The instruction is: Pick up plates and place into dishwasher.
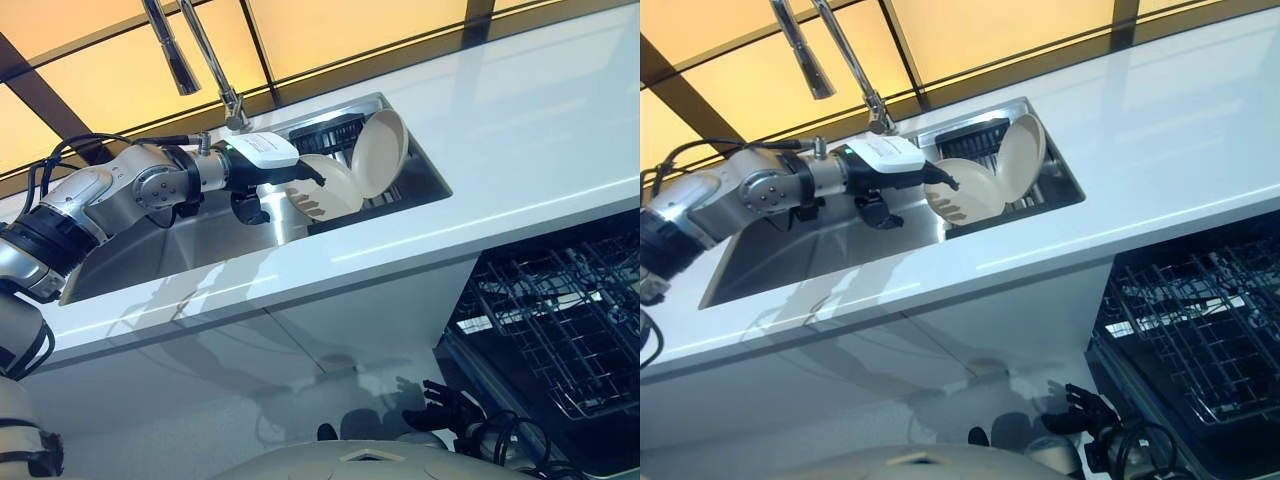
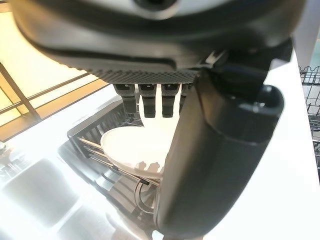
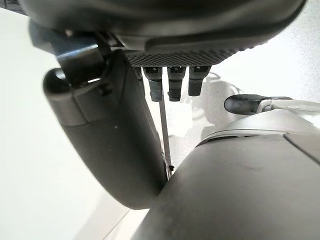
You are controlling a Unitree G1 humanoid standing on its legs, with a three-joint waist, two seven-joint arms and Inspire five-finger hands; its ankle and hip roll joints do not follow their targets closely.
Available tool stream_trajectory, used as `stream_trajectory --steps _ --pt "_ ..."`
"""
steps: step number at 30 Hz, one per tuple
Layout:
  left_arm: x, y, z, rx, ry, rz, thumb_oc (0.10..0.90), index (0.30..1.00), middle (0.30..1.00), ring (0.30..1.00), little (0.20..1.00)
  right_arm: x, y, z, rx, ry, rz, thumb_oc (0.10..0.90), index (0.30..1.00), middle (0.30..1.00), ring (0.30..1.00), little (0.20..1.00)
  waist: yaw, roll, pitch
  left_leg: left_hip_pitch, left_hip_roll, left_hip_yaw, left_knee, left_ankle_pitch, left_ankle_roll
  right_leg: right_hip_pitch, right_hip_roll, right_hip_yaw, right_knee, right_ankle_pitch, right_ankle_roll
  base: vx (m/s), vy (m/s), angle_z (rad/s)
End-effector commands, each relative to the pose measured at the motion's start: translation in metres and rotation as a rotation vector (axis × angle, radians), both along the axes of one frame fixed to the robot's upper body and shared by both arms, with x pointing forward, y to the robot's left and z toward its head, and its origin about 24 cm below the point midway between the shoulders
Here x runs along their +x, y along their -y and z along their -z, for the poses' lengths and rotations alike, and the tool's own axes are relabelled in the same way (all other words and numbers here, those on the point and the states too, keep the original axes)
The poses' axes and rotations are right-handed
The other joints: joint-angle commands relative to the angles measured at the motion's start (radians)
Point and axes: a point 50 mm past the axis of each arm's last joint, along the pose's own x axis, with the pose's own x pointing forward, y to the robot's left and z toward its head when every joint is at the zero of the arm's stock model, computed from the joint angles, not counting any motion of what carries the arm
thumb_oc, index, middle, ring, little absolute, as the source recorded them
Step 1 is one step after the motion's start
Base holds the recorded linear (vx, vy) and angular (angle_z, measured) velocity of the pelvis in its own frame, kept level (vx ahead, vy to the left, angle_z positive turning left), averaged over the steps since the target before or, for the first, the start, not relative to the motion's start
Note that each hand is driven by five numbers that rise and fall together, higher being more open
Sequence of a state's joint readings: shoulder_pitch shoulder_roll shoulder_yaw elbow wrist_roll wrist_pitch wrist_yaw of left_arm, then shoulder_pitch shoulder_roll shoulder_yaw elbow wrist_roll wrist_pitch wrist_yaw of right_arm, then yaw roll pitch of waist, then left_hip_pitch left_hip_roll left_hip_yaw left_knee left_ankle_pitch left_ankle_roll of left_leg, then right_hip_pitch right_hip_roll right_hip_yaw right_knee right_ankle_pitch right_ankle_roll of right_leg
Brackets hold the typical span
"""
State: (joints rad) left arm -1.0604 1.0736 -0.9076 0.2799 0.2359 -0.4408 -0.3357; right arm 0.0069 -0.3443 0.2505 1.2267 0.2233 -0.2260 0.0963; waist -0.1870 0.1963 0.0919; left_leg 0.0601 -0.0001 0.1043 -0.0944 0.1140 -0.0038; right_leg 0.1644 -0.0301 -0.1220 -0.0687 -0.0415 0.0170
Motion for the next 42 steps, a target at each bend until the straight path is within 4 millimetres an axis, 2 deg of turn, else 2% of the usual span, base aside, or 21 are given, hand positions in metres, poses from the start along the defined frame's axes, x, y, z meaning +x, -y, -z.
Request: stream_trajectory --steps 1,10,16,23,28,42 --pt "0.004 -0.024 -0.088 -0.133 0.306 -0.095 0.8 0.9 0.9 0.9 0.9 0.002 0.007 -0.005 -0.018 0.035 -0.027 0.8 0.9 0.9 0.9 0.9 0.011 -0.019 -0.011 0.078 -0.085 0.054 0.013 -0.155 0.037 -0.092 0.031 0.027 0.042 0.025 0.063 0.0 0.0 0.0" --pt "0.009 -0.034 -0.082 -0.193 0.396 -0.072 0.8 0.9 0.9 0.9 0.9 -0.001 0.005 -0.004 -0.017 0.031 -0.035 0.8 0.9 0.9 0.9 0.9 -0.004 -0.027 -0.011 0.084 -0.08 0.067 0.009 -0.159 0.039 -0.093 0.034 0.04 0.04 0.027 0.066 0.0 0.0 0.0" --pt "0.012 -0.041 -0.071 -0.221 0.455 -0.048 0.8 0.9 0.9 0.9 0.9 -0.004 0.006 -0.003 -0.02 0.024 -0.043 0.8 0.9 0.9 0.9 0.9 -0.02 -0.035 -0.005 0.089 -0.076 0.084 0.009 -0.164 0.04 -0.095 0.038 0.055 0.042 0.029 0.068 0.01 -0.002 -0.04" --pt "0.014 -0.038 -0.054 -0.219 0.46 -0.021 0.8 0.9 0.9 0.9 0.9 -0.005 0.012 -0.005 -0.037 0.026 -0.037 0.8 0.9 0.9 0.9 0.9 -0.04 -0.04 0.015 0.088 -0.072 0.102 0.012 -0.164 0.043 -0.108 0.035 0.065 0.051 0.032 0.072 0.01 0.017 -0.07" --pt "0.014 -0.035 -0.049 -0.223 0.453 -0.011 0.8 0.9 0.9 0.9 0.9 -0.005 0.016 -0.007 -0.047 0.031 -0.033 0.8 0.9 0.9 0.9 0.9 -0.046 -0.04 0.027 0.088 -0.071 0.109 0.014 -0.165 0.044 -0.113 0.033 0.069 0.054 0.034 0.074 0.0 0.019 -0.06" --pt "0.017 -0.024 -0.023 -0.191 0.349 -0.013 0.8 0.9 0.9 0.9 0.9 -0.002 0.019 -0.01 -0.052 0.063 0.0 0.8 0.9 0.9 0.9 0.9 -0.062 -0.042 0.069 0.075 -0.07 0.126 0.024 -0.164 0.048 -0.135 0.025 0.081 0.067 0.04 0.083 0.0 0.008 -0.05"
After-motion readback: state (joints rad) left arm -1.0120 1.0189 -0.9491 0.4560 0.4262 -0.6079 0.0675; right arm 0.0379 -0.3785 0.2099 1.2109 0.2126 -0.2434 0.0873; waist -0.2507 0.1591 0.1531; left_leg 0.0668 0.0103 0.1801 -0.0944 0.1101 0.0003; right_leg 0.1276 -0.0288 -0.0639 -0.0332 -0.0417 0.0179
